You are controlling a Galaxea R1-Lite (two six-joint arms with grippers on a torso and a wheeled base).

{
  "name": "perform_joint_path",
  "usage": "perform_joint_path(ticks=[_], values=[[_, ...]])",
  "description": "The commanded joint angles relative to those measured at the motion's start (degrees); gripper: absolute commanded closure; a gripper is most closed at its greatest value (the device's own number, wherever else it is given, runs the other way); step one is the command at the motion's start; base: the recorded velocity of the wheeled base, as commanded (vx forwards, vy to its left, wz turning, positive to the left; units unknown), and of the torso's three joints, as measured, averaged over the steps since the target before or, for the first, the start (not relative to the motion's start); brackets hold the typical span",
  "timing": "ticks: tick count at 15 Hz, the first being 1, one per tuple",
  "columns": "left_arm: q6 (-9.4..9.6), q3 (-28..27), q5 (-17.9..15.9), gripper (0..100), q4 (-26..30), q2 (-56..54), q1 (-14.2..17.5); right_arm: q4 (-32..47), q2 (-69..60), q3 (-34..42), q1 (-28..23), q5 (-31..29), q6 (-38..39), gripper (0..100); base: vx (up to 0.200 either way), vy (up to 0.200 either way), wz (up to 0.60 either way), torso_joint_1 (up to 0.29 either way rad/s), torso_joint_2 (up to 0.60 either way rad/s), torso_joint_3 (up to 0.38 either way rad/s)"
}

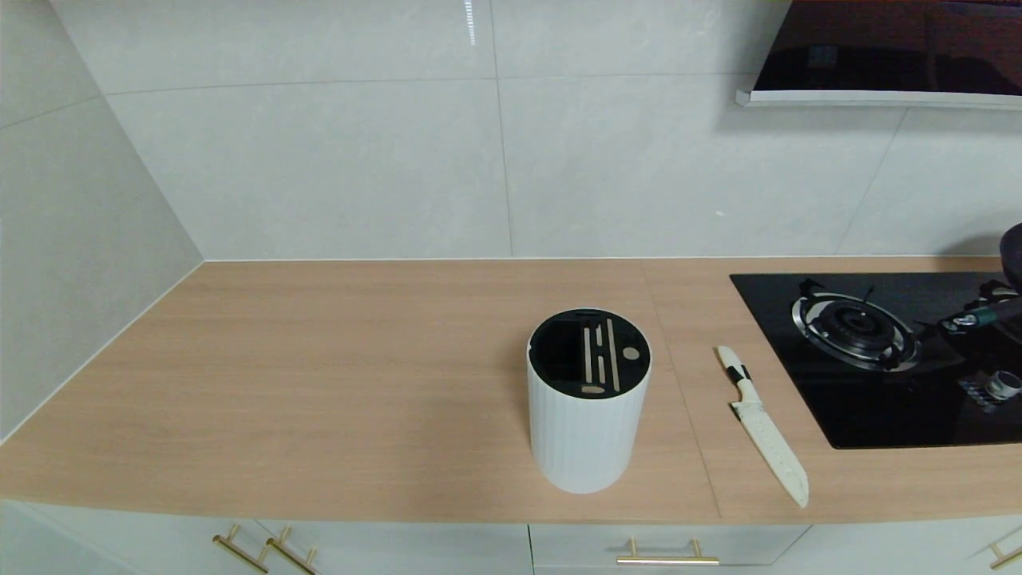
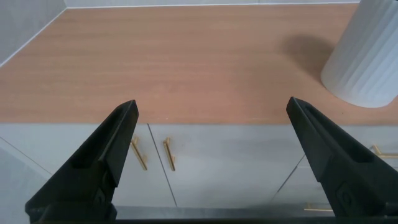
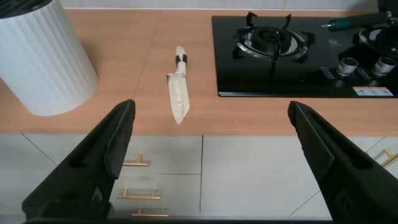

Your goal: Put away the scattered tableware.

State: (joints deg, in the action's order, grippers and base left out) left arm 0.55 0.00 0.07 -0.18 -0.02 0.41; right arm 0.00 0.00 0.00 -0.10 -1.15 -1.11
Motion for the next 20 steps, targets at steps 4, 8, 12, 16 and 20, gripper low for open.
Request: perform_joint_path(ticks=[4,8,12,16,20], values=[[-0.28,0.0,0.0,0,0.0,0.0,0.0,-0.3,1.0,-4.0,0.2,1.0,-1.4,0,0.0,0.0,0.0,0.0,0.0,0.0],[-0.28,0.0,0.0,0,0.0,0.0,0.0,0.8,19.7,-11.8,1.2,7.5,-1.8,0,0.0,0.0,0.0,0.0,0.0,0.0],[-0.28,0.0,0.0,0,0.0,0.0,0.0,-1.7,47.5,-21.4,6.3,9.2,-1.4,0,0.0,0.0,0.0,0.0,0.0,0.0],[-0.28,0.0,0.0,0,0.0,0.0,0.0,-14.5,70.3,-25.6,7.2,9.0,-1.4,0,0.0,0.0,0.0,0.0,0.0,0.0],[-0.28,0.0,0.0,0,0.0,0.0,0.0,-29.2,90.8,-29.4,7.4,8.8,-1.4,0,0.0,0.0,0.0,0.0,0.0,0.0]])
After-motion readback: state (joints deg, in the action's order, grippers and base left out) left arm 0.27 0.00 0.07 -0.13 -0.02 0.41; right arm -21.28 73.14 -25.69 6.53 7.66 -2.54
